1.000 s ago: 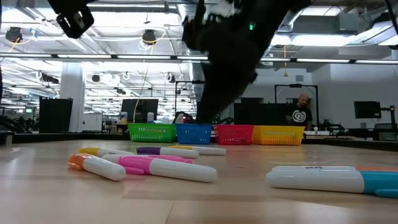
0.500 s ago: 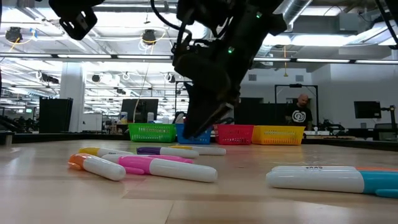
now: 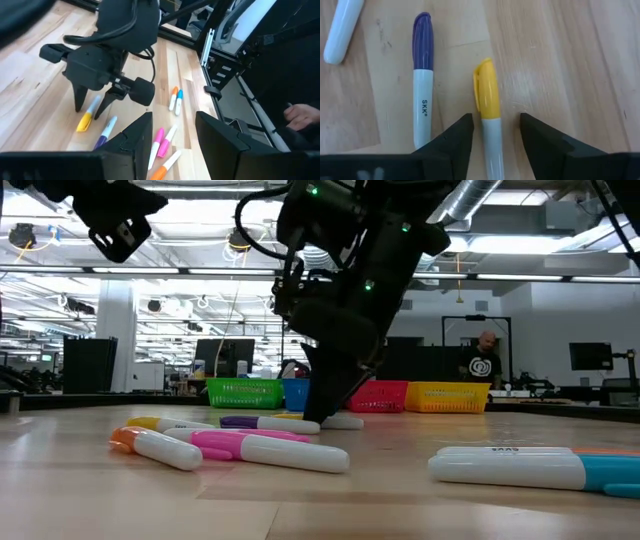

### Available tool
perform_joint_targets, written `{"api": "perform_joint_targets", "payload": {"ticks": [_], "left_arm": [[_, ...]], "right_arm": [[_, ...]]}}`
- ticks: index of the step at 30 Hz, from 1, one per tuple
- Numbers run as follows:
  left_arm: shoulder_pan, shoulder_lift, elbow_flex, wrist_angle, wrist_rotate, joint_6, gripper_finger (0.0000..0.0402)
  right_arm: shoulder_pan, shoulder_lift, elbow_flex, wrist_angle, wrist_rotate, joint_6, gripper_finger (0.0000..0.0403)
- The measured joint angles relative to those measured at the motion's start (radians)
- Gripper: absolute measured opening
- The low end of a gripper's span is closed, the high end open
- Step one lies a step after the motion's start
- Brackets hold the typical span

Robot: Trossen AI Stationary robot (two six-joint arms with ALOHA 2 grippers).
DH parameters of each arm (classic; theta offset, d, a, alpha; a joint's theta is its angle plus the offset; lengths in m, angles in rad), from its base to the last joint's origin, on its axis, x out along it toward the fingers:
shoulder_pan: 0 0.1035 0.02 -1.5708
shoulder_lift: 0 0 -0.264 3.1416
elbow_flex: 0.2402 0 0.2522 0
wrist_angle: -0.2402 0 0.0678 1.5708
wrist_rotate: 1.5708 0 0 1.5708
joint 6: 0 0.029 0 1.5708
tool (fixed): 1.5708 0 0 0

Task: Pick & Place Markers
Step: Put the top small yellow highlighter pen into the blue bin

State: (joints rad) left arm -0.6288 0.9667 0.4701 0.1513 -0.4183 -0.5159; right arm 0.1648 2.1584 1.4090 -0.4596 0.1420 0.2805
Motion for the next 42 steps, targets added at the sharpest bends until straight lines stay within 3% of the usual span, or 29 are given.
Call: {"api": "perform_joint_targets", "payload": {"ticks": [9, 15, 20, 28, 35, 42], "left_arm": [[0.000, -0.002, -0.003, 0.000, -0.051, 0.003, 0.0149], [0.000, -0.003, -0.003, 0.003, -0.087, 0.003, 0.0149], [0.000, -0.003, -0.003, 0.004, -0.149, 0.006, 0.0149], [0.055, -0.003, -0.003, 0.007, -0.234, 0.020, 0.0149], [0.142, -0.003, -0.003, 0.026, -0.235, 0.010, 0.0149], [0.217, -0.003, -0.003, 0.036, -0.233, 0.011, 0.0149]], "right_arm": [[-0.001, -0.017, -0.004, -0.011, 0.002, 0.007, 0.0023], [-0.016, -0.093, -0.017, -0.074, -0.009, 0.041, 0.0031], [-0.063, -0.229, -0.011, -0.066, -0.009, 0.041, 0.0023], [-0.249, -0.382, -0.008, 0.040, -0.010, 0.042, 0.0028], [-0.431, -0.376, 0.023, 0.129, -0.108, 0.044, 0.0024], [-0.562, -0.253, 0.123, 0.147, -0.147, 0.033, 0.0032]]}}
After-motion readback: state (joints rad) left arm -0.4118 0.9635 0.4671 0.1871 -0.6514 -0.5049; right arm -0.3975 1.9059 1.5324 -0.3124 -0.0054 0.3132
